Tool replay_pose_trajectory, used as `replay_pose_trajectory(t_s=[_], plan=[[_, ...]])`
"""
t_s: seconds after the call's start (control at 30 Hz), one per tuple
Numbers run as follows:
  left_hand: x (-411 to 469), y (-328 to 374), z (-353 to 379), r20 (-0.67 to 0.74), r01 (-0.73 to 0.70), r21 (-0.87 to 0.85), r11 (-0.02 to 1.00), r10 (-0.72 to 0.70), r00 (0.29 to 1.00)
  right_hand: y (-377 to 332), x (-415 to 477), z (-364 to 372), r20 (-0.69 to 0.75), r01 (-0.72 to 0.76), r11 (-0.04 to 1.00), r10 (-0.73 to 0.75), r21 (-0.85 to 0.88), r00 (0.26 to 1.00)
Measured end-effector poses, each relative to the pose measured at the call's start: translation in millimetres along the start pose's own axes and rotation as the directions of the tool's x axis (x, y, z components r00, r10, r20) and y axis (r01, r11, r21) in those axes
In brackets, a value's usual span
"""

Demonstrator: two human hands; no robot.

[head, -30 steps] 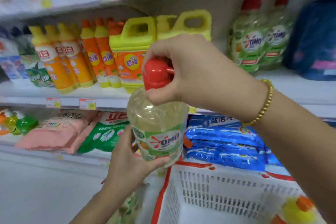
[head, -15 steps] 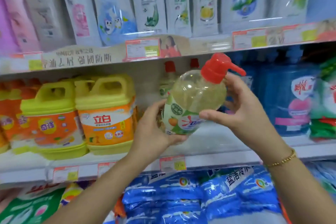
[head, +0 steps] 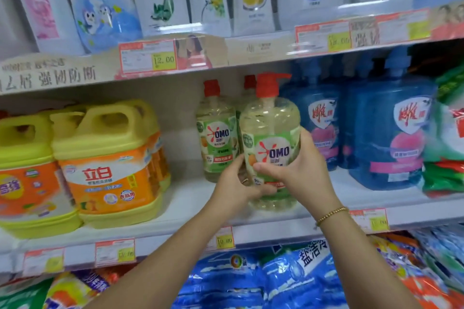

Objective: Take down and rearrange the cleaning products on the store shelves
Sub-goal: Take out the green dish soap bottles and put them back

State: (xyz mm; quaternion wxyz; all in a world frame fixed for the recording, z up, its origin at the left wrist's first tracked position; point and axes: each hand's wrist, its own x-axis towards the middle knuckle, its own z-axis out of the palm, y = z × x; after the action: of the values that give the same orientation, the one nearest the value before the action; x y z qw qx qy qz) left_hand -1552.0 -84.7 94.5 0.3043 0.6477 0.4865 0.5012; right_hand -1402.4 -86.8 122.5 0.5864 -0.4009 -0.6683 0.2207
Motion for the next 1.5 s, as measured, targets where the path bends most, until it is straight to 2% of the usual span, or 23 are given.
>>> replay_pose_trajectory(t_s=[0.1, 0.17, 0.23, 0.3, 0.33, 0.4, 0.47, 0.53, 0.7, 0.83, 1.0, 1.07, 1.13, 1.2, 1.27, 1.33, 1.4, 1.5], plan=[[8, -8, -16, 0.042, 0.058, 0.022, 0.998, -0.059, 0.997, 8, 13, 11, 0.021, -0.077, 0.997, 0.077, -0.013, 0.997], [11, -7, -28, 0.014, 0.05, 0.077, 0.996, -0.051, 0.999, 11, 22, 17, 0.041, -0.108, 0.994, 0.109, -0.026, 0.993], [14, -7, -42, -0.149, 0.03, 0.234, 0.972, 0.006, 0.989, 11, 31, 21, 0.056, -0.141, 0.989, 0.144, -0.048, 0.988], [19, -11, -57, -0.35, 0.053, 0.388, 0.92, 0.094, 0.932, 12, 37, 25, 0.064, -0.179, 0.976, 0.187, -0.121, 0.98], [25, -15, -63, -0.407, 0.068, 0.417, 0.906, 0.119, 0.906, 12, 39, 27, 0.057, -0.192, 0.959, 0.208, -0.206, 0.977], [38, -24, -73, -0.463, 0.119, 0.381, 0.917, 0.078, 0.883, 11, 40, 33, 0.033, -0.2, 0.892, 0.233, -0.406, 0.972], [52, -30, -76, -0.469, 0.179, 0.3, 0.937, -0.018, 0.883, 10, 41, 39, 0.009, -0.235, 0.844, 0.273, -0.483, 0.962], [62, -34, -75, -0.446, 0.197, 0.252, 0.947, -0.067, 0.892, 9, 49, 45, -0.003, -0.283, 0.83, 0.322, -0.481, 0.947], [72, -44, -74, -0.44, 0.147, 0.204, 0.968, -0.043, 0.897, 26, 78, 64, -0.026, -0.315, 0.826, 0.343, -0.468, 0.939], [74, -48, -71, -0.461, 0.129, 0.209, 0.969, -0.018, 0.887, 38, 98, 68, 0.029, -0.356, 0.801, 0.42, -0.481, 0.907], [72, -45, -67, -0.46, 0.168, 0.218, 0.961, -0.05, 0.887, 40, 97, 65, 0.06, -0.323, 0.814, 0.399, -0.483, 0.915], [65, -39, -65, -0.425, 0.2, 0.27, 0.942, -0.069, 0.902, 40, 92, 65, 0.078, -0.329, 0.815, 0.412, -0.476, 0.908], [44, -24, -68, -0.372, 0.165, 0.325, 0.931, -0.035, 0.928, 34, 84, 65, 0.091, -0.341, 0.793, 0.442, -0.505, 0.892], [8, -7, -78, -0.339, 0.057, 0.328, 0.943, 0.061, 0.939, 16, 68, 63, 0.115, -0.235, 0.757, 0.378, -0.61, 0.919], [-40, 5, -94, -0.309, -0.021, 0.311, 0.95, 0.122, 0.943, -14, 47, 62, 0.174, -0.041, 0.737, 0.213, -0.674, 0.961], [-91, 7, -116, -0.303, -0.053, 0.283, 0.958, 0.141, 0.943, -48, 20, 68, 0.296, 0.123, 0.766, 0.091, -0.631, 0.951], [-141, 1, -142, -0.315, -0.044, 0.284, 0.958, 0.137, 0.939, -83, -14, 88, 0.463, 0.229, 0.836, 0.032, -0.498, 0.886], [-213, -14, -191, -0.372, 0.049, 0.302, 0.952, 0.07, 0.926, -118, -73, 136, 0.701, 0.326, 0.902, -0.038, -0.283, 0.712]])
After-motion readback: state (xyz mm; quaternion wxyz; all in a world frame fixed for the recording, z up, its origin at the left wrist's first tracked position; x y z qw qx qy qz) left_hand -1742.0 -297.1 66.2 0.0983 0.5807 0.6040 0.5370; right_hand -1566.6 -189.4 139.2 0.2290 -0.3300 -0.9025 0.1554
